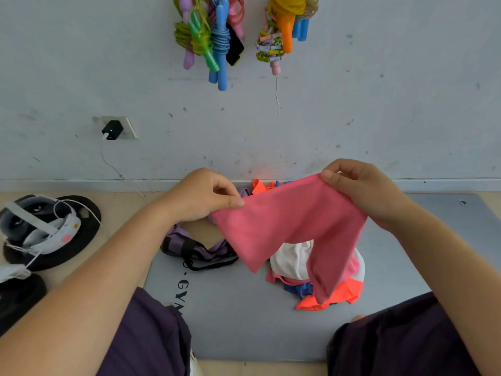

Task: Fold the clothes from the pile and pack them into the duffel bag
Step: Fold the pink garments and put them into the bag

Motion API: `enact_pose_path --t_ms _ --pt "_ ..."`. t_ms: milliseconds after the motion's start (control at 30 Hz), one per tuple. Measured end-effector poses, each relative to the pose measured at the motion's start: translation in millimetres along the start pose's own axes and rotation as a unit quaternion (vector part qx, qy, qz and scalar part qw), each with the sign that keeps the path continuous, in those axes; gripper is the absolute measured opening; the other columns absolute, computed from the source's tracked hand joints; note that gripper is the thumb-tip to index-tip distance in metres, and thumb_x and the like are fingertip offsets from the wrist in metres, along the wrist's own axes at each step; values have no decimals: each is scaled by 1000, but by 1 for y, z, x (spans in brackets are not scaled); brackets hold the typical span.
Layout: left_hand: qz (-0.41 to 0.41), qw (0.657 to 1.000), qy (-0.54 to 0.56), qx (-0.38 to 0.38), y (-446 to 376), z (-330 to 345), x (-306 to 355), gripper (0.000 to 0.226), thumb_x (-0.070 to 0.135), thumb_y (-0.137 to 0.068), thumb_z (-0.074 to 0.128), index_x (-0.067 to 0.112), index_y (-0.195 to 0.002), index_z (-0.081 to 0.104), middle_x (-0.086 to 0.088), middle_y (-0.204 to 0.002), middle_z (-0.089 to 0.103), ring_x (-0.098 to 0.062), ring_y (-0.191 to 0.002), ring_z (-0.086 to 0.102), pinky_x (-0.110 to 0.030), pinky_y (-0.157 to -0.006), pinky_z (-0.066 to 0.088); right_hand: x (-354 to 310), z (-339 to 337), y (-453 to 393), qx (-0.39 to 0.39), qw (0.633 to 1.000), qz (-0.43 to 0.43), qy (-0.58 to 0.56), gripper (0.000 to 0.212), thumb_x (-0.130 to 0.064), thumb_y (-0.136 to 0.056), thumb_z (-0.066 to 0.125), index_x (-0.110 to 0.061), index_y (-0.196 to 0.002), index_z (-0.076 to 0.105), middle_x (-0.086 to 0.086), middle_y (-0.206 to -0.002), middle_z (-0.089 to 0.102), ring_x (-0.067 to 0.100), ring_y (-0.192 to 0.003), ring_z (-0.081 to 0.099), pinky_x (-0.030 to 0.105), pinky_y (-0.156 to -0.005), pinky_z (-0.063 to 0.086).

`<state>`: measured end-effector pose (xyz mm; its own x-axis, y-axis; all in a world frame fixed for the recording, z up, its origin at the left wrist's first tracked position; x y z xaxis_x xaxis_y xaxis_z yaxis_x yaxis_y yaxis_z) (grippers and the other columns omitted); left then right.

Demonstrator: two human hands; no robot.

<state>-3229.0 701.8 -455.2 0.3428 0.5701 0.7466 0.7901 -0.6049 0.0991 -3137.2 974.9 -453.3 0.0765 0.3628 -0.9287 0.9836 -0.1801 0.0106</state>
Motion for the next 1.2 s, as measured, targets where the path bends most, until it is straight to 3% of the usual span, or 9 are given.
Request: enact_pose_path --t_ms 100,167,267,400,567,667,933,1067,1200 --pt "-30 999 7 12 1 4 -4 8 20 -90 69 22 -82 71 10 -79 72 -2 -64 66 -19 -61 54 2 -2 2 -6 1000 13 23 16 -32 -89 67 -20 -80 72 5 -79 71 7 -69 61 19 -67 48" --pt "-52 983 174 18 3 11 2 10 15 -95 62 11 -88 67 3 -81 68 -18 -74 68 -33 -64 60 1 3 4 -21 999 18 27 15 -30 -89 68 -19 -81 73 7 -84 72 8 -71 62 25 -71 49" --pt "-46 937 343 41 5 21 14 13 19 -95 61 9 -87 65 1 -68 59 -11 -57 56 -23 -45 49 -2 15 8 -39 999 20 -8 13 -25 -88 69 -17 -79 75 2 -76 71 6 -69 61 18 -65 49" --pt "-18 974 213 73 7 40 25 16 35 -84 72 20 -83 69 5 -63 56 -7 -57 47 -18 -52 36 -9 38 16 -93 992 29 -84 14 -18 -89 67 -13 -78 74 1 -72 69 8 -65 60 18 -60 49" --pt "25 990 138 -36 11 65 34 49 56 -75 65 9 -87 68 1 -68 54 -9 -64 43 -27 -63 37 -15 59 24 -174 976 23 -130 26 -15 -98 52 7 -102 64 12 -90 64 20 -82 57 30 -74 46" --pt "25 980 192 41 11 52 35 30 47 -84 64 20 -70 66 7 -67 48 -7 -63 42 -26 -59 34 -18 58 22 -162 975 27 -147 18 -15 -95 56 -1 -103 64 11 -90 62 21 -82 54 32 -74 44" --pt "-31 917 300 260 6 10 16 41 41 -91 65 1 -88 63 -12 -83 62 -20 -78 57 -41 -75 46 -14 52 19 -167 983 32 -74 7 -11 -92 63 -5 -91 66 3 -80 66 13 -76 57 25 -74 46" --pt "-16 973 213 90 6 28 26 53 62 -69 72 38 -116 64 8 -108 70 -10 -96 67 -29 -92 51 -19 59 23 -163 973 25 -164 9 -18 -83 68 -13 -91 71 15 -87 68 21 -78 61 27 -73 51" --pt "46 985 157 -53 14 61 37 38 59 -80 69 31 -106 69 13 -81 59 -3 -68 50 -21 -71 42 -23 65 25 -169 957 25 -236 16 -19 -83 67 -7 -92 71 13 -89 70 19 -78 67 25 -70 56"
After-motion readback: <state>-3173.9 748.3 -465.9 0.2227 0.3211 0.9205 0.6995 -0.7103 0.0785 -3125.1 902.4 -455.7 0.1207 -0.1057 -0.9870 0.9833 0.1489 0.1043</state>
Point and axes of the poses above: each hand's wrist, its own y-axis away from the middle knuckle, its own z-axis out of the palm, x = y × z, the point moved 3 cm from there along -y, towards the middle knuckle
